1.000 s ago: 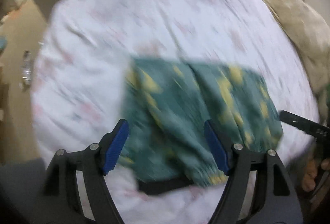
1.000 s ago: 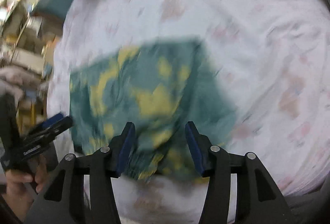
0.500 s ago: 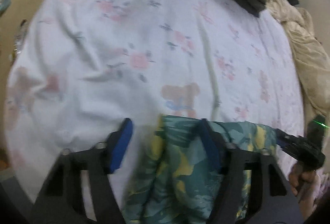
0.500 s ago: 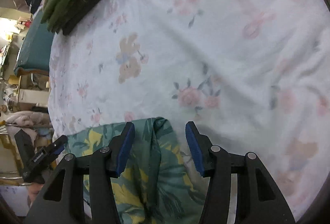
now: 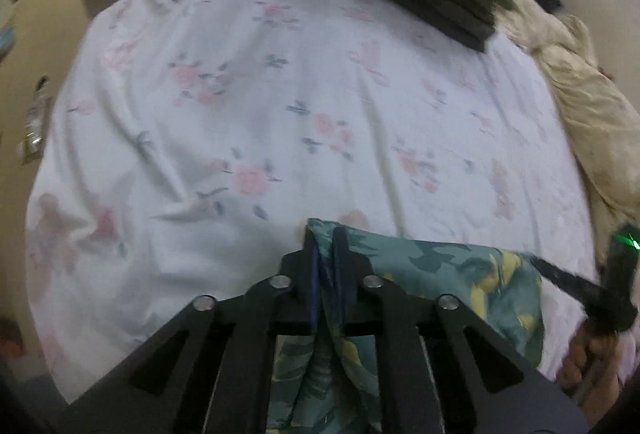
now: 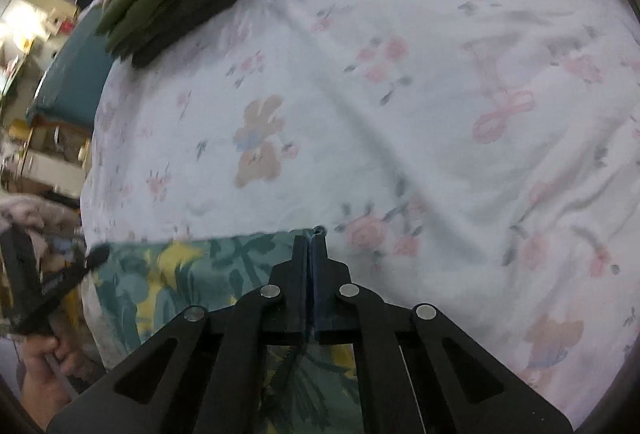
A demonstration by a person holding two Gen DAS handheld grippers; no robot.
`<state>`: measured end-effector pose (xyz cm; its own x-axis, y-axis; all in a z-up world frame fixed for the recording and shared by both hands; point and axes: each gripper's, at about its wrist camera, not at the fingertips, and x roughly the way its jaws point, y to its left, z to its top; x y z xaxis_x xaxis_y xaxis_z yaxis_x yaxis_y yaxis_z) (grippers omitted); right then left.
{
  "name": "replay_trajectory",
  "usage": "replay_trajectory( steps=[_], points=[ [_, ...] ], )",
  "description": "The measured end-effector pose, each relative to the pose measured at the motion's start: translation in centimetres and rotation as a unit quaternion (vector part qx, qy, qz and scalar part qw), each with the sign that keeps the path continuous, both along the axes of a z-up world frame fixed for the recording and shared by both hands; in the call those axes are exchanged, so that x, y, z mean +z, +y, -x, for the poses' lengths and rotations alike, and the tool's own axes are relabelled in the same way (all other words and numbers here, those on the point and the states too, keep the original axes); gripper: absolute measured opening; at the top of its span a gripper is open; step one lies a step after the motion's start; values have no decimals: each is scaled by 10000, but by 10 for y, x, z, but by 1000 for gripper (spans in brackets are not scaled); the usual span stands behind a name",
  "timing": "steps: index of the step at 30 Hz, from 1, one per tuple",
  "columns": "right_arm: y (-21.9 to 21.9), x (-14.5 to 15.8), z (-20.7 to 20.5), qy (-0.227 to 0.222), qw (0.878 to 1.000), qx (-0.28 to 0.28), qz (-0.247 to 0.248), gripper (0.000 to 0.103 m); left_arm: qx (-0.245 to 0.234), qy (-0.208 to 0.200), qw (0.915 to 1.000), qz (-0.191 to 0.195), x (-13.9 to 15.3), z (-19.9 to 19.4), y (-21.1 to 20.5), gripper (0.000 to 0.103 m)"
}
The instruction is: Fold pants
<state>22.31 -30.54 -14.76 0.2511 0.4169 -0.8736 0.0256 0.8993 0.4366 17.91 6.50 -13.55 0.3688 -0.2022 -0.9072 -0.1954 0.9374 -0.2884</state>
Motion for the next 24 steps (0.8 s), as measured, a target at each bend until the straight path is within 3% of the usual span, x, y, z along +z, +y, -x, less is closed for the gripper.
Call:
replay_trajectory(
  steps=[1,2,5,7,9,13,16,18,20,22,24],
  points=[
    [1,3,1,-54,9999,-10,122,8,185,66,9997,-162,1,0,3,24],
    [1,8,3,-144,9993,-40,337,10,262,-16,9992,-289,5,2,3,30],
    [-1,28,14,-389,9980,-97,487,10,152,-377,9955,-857,28,13,-2,30],
    [2,43,23,-550,9980,88,286,10,-113,-627,9959,-640,40,25,-14,31],
    [20,55,39,-602,9969,508,-58,10,-572,-621,9958,-346,43,38,-35,31],
    [54,46,69,-327,9939,1021,-267,10,-1343,-449,9898,-122,33,58,-77,31],
    [74,29,82,-101,9905,1344,256,10,-1478,48,9887,-234,5,61,-90,31],
    [78,10,85,112,9844,1498,912,6,-1488,383,9869,-488,-15,63,-88,32],
    [73,-2,85,270,9805,1450,1295,4,-1556,389,9848,-663,-17,66,-87,35],
    [64,-3,85,350,9812,1346,1336,2,-1595,330,9819,-965,-12,72,-88,44],
    [54,2,88,342,9803,1185,1541,6,-1552,235,9805,-1179,-4,82,-87,52]
  ],
)
